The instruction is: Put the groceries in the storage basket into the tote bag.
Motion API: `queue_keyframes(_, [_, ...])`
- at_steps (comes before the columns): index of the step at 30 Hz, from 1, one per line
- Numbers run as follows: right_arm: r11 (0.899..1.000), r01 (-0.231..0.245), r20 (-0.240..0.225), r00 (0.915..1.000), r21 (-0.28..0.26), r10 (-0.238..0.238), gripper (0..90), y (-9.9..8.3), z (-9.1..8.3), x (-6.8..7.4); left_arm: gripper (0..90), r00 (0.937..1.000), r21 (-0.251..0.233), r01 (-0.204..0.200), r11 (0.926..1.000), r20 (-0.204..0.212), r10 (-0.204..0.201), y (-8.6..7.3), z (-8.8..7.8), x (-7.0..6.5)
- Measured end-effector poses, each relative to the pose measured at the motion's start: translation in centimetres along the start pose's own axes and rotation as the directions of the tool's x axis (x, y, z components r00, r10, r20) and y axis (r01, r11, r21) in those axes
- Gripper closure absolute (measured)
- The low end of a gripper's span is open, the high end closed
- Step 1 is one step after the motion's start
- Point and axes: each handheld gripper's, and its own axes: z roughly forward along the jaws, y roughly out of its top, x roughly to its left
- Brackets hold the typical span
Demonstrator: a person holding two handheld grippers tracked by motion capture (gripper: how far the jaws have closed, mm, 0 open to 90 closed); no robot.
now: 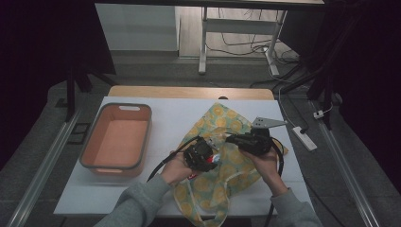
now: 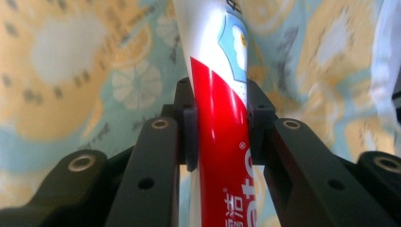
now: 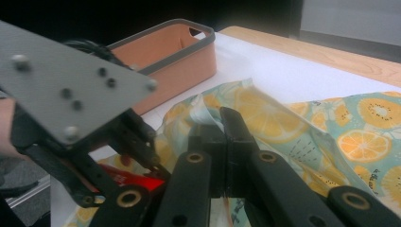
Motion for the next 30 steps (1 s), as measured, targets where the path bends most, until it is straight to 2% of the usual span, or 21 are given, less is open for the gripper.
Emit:
queue_keyframes(5, [1.0, -0.007, 0.007, 0.9999, -0.003, 0.007, 89.0, -0.1, 0.0, -0.2, 72.3, 0.9988, -0.031, 0.05, 0.9983, 0.006, -0.049, 0.8, 1.1, 0.5])
queue_keyframes(9, [1.0, -0.014, 0.012, 0.9998, -0.002, 0.014, 89.0, -0.1, 0.0, -0.3, 72.2, 0.9952, -0.078, 0.098, 0.9921, -0.003, -0.098, 1.1, 2.3, 0.7])
queue_keyframes(13, [1.0, -0.015, 0.017, 0.9997, -0.006, 0.016, 89.0, -0.1, -0.2, -0.4, 71.9, 0.9933, -0.104, 0.101, 0.9894, -0.045, -0.106, 1.3, 3.6, 0.4])
queue_keyframes(18, [1.0, -0.016, 0.018, 0.9997, -0.008, 0.016, 89.0, -0.1, -0.4, -0.5, 71.6, 0.9931, -0.065, 0.088, 0.994, -0.073, -0.093, 1.4, 5.3, 0.4])
queue_keyframes(20, [1.0, -0.016, 0.02, 0.9997, -0.006, 0.016, 89.0, -0.2, -0.4, -0.5, 71.3, 0.9936, -0.048, 0.088, 0.995, -0.068, -0.091, 1.3, 5.8, 0.5])
queue_keyframes(22, [1.0, -0.019, 0.022, 0.9996, -0.005, 0.019, 89.0, -0.2, -0.4, -0.6, 70.5, 0.9929, -0.036, 0.079, 0.9962, -0.086, -0.082, 1.1, 6.1, 0.4])
queue_keyframes(24, [1.0, -0.021, 0.025, 0.9995, -0.004, 0.021, 89.0, -0.3, -0.3, -0.7, 65.1, 0.9933, -0.032, 0.084, 0.9959, -0.077, -0.086, 1.1, 6.1, 0.4])
queue_keyframes(25, [1.0, -0.024, 0.026, 0.9994, -0.004, 0.024, 89.0, -0.3, -0.3, -0.8, 59.0, 0.992, -0.052, 0.09, 0.9945, -0.084, -0.095, 1.0, 5.8, 0.3])
queue_keyframes(27, [1.0, -0.029, 0.026, 0.9992, -0.003, 0.029, 89.0, -0.4, -0.3, -1.0, 52.0, 0.9914, -0.092, 0.107, 0.99, -0.066, -0.113, 1.0, 5.0, 0.2])
queue_keyframes(28, [1.0, -0.028, 0.027, 0.9992, 0.0, 0.028, 89.0, -0.5, -0.3, -1.1, 47.7, 0.9912, -0.095, 0.104, 0.99, -0.072, -0.111, 0.9, 4.6, 0.1])
queue_keyframes(29, [0.999, -0.033, 0.032, 0.9989, 0.003, 0.032, 89.0, -0.5, -0.4, -1.2, 39.2, 0.9918, -0.085, 0.087, 0.9926, -0.086, -0.094, 0.9, 4.1, -0.1])
queue_keyframes(30, [0.999, -0.033, 0.032, 0.9989, 0.003, 0.032, 89.0, -0.5, -0.4, -1.2, 39.2, 0.9921, -0.073, 0.072, 0.9947, -0.097, -0.079, 0.8, 3.8, -0.2])
